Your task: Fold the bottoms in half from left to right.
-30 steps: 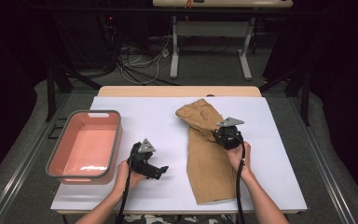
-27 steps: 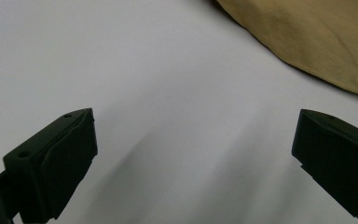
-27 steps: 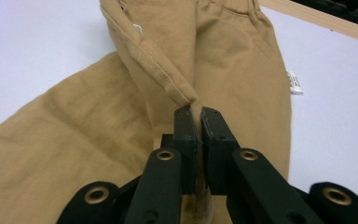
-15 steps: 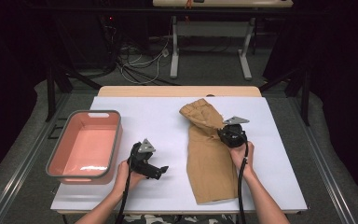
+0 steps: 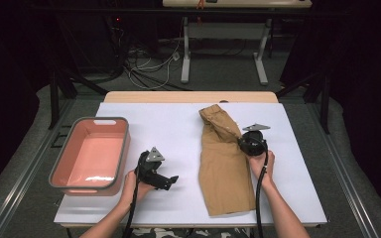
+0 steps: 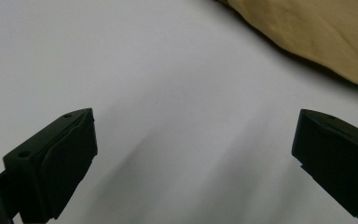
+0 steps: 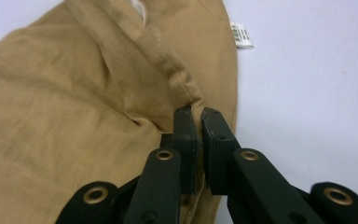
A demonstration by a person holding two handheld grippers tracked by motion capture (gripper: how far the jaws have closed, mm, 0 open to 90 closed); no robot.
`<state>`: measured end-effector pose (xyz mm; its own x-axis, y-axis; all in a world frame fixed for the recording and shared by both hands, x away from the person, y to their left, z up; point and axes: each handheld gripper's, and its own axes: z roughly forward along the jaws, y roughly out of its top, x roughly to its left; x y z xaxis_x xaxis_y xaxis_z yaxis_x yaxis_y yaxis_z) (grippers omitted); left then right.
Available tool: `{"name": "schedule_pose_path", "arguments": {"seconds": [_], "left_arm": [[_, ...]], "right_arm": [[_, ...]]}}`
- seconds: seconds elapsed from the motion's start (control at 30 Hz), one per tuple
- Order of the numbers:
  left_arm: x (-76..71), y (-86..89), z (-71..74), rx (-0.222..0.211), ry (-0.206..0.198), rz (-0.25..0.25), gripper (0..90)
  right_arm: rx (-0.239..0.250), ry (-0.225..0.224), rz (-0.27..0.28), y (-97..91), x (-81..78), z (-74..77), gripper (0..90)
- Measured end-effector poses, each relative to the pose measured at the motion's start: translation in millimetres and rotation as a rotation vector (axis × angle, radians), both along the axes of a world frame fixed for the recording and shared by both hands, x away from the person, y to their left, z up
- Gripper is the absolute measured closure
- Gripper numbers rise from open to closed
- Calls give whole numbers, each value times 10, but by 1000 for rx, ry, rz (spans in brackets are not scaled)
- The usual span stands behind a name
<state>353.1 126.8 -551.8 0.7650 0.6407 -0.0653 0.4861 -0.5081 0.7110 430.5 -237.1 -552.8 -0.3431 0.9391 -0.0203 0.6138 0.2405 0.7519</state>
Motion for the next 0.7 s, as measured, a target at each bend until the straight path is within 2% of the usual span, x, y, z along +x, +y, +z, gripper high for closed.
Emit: {"name": "schedule_pose_path", "arguments": {"seconds": [0.27,0.7], "left_arm": [[-6,-1,8,0,-3,-5,0],[-8,-3,8,-1,-3,-4,0]], "right_arm": [[-4,14,-18,-13,9,-9,847],[18,39,-51,-42,46,-25,839]]}}
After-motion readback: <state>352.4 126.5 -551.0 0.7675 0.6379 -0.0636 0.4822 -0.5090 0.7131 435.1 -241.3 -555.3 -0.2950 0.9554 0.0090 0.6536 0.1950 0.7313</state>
